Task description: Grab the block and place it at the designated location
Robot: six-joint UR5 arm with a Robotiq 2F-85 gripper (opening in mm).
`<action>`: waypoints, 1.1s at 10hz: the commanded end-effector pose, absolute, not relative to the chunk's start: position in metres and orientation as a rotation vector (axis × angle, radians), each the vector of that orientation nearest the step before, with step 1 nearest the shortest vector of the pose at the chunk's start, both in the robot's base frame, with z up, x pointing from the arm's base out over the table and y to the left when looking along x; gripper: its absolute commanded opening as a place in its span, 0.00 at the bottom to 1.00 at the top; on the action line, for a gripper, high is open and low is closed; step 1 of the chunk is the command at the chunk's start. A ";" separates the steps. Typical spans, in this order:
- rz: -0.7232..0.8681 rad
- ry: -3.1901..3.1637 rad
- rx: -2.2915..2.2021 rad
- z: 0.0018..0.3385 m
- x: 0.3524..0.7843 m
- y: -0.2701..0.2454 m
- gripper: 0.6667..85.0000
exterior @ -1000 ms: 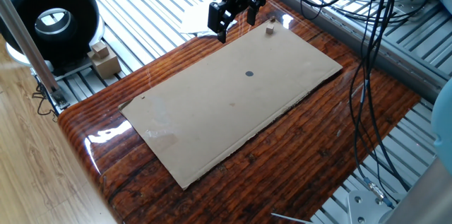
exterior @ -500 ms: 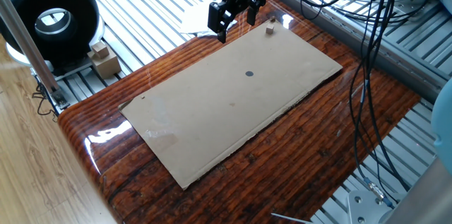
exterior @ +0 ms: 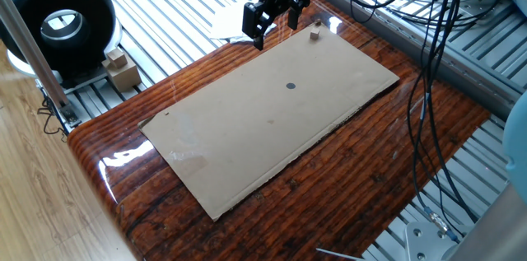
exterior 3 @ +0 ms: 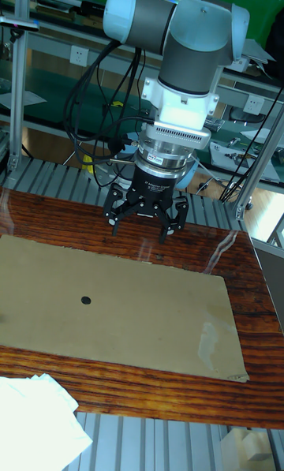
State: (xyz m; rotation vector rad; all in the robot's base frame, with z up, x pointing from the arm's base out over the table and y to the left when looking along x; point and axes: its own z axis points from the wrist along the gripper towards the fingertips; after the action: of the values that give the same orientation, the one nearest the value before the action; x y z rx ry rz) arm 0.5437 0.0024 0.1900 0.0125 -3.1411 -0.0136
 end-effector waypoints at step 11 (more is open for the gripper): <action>-0.074 -3.217 -0.144 0.191 0.565 0.015 0.00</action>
State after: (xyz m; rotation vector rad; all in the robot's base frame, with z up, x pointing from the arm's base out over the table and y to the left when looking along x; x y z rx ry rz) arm 0.5626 0.0119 0.1898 -0.1354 -3.2088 -0.0539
